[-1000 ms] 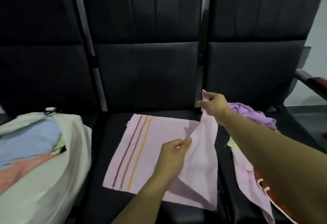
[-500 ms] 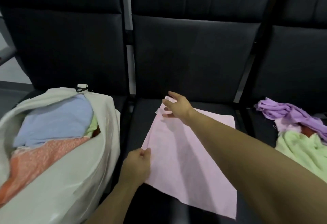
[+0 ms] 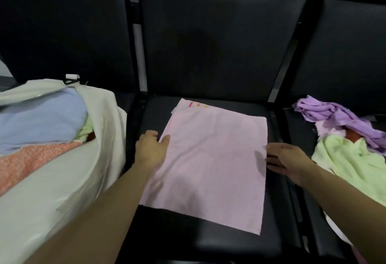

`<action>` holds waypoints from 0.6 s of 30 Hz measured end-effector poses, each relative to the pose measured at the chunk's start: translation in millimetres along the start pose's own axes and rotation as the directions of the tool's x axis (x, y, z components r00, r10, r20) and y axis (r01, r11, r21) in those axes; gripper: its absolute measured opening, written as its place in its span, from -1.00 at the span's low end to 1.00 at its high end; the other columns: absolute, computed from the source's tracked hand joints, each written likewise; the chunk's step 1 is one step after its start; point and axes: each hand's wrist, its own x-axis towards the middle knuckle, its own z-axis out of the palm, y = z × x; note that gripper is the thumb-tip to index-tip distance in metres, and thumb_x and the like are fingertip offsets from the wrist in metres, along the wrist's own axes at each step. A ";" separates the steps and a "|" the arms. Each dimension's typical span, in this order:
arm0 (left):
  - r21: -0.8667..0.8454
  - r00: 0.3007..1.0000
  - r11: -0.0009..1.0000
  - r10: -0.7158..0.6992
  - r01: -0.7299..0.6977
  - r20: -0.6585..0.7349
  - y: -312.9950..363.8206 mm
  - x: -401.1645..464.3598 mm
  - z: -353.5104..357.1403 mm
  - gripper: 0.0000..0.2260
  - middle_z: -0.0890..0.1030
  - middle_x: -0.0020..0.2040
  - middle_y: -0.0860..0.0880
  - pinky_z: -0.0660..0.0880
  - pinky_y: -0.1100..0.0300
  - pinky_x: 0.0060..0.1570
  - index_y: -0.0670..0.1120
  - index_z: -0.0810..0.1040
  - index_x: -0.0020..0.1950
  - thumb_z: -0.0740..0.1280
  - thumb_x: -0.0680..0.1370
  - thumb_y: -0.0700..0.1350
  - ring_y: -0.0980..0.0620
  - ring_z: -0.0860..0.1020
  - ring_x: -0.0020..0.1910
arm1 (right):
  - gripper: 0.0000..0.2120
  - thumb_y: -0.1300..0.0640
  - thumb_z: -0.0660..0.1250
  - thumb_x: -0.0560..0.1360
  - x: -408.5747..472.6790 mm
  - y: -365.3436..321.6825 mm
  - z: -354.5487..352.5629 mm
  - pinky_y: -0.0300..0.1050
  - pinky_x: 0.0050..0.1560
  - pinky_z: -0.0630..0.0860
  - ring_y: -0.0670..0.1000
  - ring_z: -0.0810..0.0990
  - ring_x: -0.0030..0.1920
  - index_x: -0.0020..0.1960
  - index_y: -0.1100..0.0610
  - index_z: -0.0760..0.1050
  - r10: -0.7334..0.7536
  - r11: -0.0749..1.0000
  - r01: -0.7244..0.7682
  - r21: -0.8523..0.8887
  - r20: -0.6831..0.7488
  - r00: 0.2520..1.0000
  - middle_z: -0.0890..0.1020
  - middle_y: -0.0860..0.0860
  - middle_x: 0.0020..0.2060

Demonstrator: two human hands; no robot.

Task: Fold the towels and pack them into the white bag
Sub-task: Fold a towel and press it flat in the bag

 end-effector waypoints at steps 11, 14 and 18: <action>0.176 0.990 0.984 -0.055 0.031 0.129 10.2 13.7 5.3 -0.57 0.43 -0.40 -0.07 0.37 0.09 -0.30 -0.10 0.37 -0.38 0.45 0.53 0.10 -0.08 0.42 -0.38 | -0.58 0.02 0.60 0.39 -7.1 20.1 16.6 -0.25 -0.52 0.32 -0.01 0.38 -0.58 -0.35 0.25 0.45 0.075 0.956 -0.049 -0.288 0.082 0.994 0.52 0.05 -0.56; 0.155 0.983 0.988 -0.040 0.012 0.177 11.6 12.4 5.2 -0.51 0.31 -0.43 -0.04 0.28 0.12 -0.28 -0.05 0.25 -0.40 0.42 0.56 0.10 -0.05 0.33 -0.37 | -0.58 0.03 0.52 0.48 -5.9 20.0 16.1 -0.28 -0.52 0.26 -0.05 0.31 -0.64 -0.36 0.18 0.38 0.056 0.941 -0.024 -0.337 0.085 0.995 0.44 -0.05 -0.64; -0.284 0.995 0.959 0.029 -0.001 0.095 21.0 -1.6 1.4 -0.63 0.55 -0.33 -0.03 0.44 0.11 -0.12 -0.12 0.54 -0.34 0.46 0.55 0.07 -0.03 0.49 -0.27 | -0.53 -0.07 0.48 0.50 -14.3 18.7 3.4 -0.19 -0.35 0.43 -0.06 0.45 -0.56 -0.44 0.18 0.46 -0.089 0.948 0.102 -0.301 0.056 0.994 0.54 0.04 -0.54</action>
